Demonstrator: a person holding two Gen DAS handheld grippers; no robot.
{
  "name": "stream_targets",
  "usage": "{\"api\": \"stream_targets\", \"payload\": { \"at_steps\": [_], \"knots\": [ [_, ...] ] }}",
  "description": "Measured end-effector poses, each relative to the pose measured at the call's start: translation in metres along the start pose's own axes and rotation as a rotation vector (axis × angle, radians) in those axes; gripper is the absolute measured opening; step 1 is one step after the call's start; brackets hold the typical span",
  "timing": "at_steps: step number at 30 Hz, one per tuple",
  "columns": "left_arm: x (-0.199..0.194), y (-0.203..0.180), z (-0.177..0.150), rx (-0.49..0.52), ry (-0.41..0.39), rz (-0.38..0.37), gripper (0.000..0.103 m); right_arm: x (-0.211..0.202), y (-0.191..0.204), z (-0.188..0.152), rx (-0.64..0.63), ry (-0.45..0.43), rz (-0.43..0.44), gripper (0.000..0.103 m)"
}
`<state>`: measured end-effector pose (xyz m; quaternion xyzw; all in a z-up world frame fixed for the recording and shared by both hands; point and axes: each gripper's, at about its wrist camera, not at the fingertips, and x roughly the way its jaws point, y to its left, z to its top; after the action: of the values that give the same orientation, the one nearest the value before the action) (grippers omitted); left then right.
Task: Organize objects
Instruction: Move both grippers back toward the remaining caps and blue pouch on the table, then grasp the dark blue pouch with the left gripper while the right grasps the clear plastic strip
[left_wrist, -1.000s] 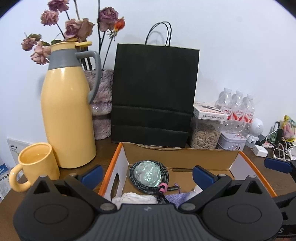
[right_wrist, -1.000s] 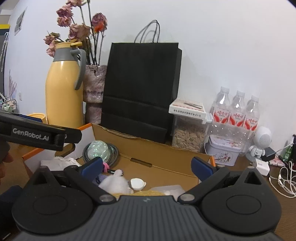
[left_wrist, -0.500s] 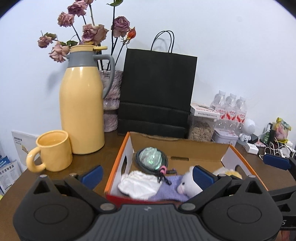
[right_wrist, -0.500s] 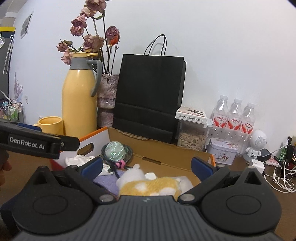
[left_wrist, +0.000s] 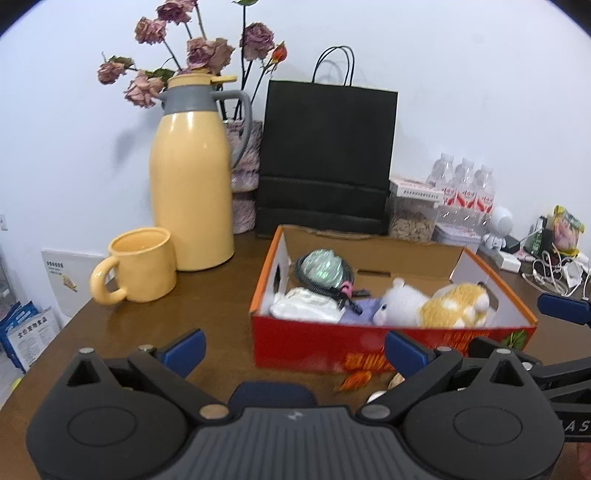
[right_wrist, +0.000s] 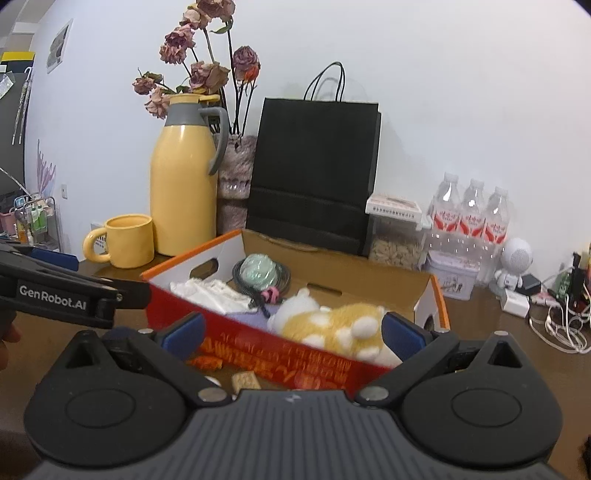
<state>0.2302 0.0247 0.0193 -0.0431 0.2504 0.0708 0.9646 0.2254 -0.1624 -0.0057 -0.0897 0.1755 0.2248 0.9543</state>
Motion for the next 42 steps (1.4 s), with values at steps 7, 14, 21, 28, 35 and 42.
{"api": "stream_targets", "payload": {
  "at_steps": [7,14,21,28,35,42],
  "knots": [
    [-0.003,0.012,-0.023,0.013,0.064,0.033,0.103,-0.009,0.009,-0.024,0.008,0.052,0.005,0.103],
    [0.012,0.023,-0.044,0.014,0.184,0.044,0.103,-0.009,0.019,-0.047,0.005,0.116,0.006,0.103],
    [0.035,0.019,-0.058,0.034,0.277,0.048,0.103,-0.006,0.024,-0.061,0.014,0.144,0.016,0.103],
    [0.045,0.019,-0.06,0.025,0.244,0.066,0.103,-0.003,0.022,-0.066,0.04,0.152,0.005,0.103],
    [0.045,0.02,-0.059,0.034,0.238,0.049,0.103,0.001,0.021,-0.067,0.051,0.167,0.01,0.103],
    [0.032,0.021,-0.061,0.039,0.192,0.041,0.068,0.003,0.024,-0.067,0.05,0.182,0.0,0.103]
  ]
}}
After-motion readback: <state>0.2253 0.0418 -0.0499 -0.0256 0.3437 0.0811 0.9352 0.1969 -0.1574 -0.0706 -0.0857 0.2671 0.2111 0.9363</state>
